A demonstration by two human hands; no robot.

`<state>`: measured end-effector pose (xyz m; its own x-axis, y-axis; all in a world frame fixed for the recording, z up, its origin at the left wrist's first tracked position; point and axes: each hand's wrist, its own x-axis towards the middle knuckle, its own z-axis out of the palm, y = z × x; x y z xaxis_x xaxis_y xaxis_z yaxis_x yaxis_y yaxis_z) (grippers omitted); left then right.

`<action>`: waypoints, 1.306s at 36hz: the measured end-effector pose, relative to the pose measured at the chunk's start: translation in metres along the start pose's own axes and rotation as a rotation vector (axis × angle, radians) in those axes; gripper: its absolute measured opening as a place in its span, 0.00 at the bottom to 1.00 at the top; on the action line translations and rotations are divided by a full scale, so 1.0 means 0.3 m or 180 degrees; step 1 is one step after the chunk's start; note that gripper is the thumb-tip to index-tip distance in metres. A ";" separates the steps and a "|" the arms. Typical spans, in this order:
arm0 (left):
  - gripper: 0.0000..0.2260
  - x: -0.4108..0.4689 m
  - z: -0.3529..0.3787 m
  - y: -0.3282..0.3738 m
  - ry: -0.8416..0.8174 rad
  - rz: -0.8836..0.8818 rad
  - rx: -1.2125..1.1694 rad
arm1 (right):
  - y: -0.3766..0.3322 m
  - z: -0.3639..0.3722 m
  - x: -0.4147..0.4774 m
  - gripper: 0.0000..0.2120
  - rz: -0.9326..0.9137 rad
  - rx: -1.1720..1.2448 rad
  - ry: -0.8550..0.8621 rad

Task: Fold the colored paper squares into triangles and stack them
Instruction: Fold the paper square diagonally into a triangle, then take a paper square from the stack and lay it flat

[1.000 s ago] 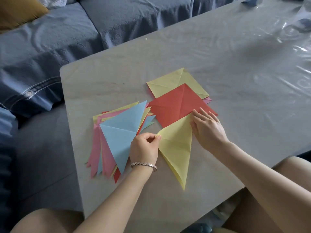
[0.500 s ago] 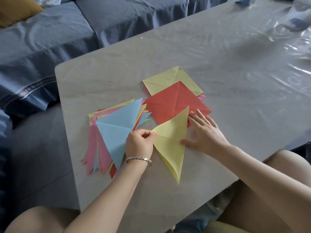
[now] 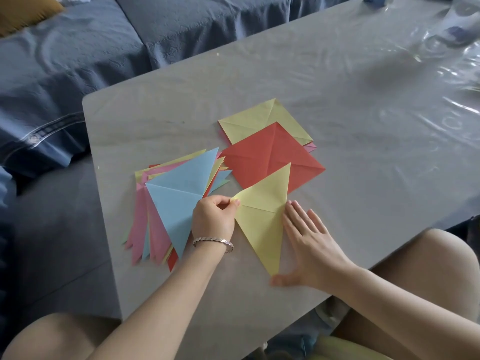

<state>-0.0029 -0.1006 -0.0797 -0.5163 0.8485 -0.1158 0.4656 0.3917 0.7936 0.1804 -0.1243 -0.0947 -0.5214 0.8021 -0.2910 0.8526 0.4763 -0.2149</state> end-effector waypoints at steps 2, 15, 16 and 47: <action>0.06 -0.001 0.001 0.001 0.0005 -0.0001 -0.0007 | -0.004 0.001 -0.006 0.64 -0.0007 -0.0024 -0.0049; 0.05 0.057 -0.173 0.054 0.0347 0.0464 -0.0376 | 0.175 -0.213 0.205 0.28 0.1620 0.1414 0.1262; 0.04 0.075 -0.198 0.052 0.0427 0.0495 -0.0336 | 0.190 -0.224 0.231 0.30 0.1866 0.1364 0.1052; 0.46 0.015 -0.007 0.071 -0.1263 -0.1022 -0.0120 | 0.111 -0.183 -0.012 0.18 0.1797 0.5100 0.1618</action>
<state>0.0032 -0.0893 -0.0619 -0.3131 0.7600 -0.5695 0.2982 0.6480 0.7008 0.2125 -0.0916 -0.0495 0.1225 0.8987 -0.4211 -0.1203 -0.4078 -0.9051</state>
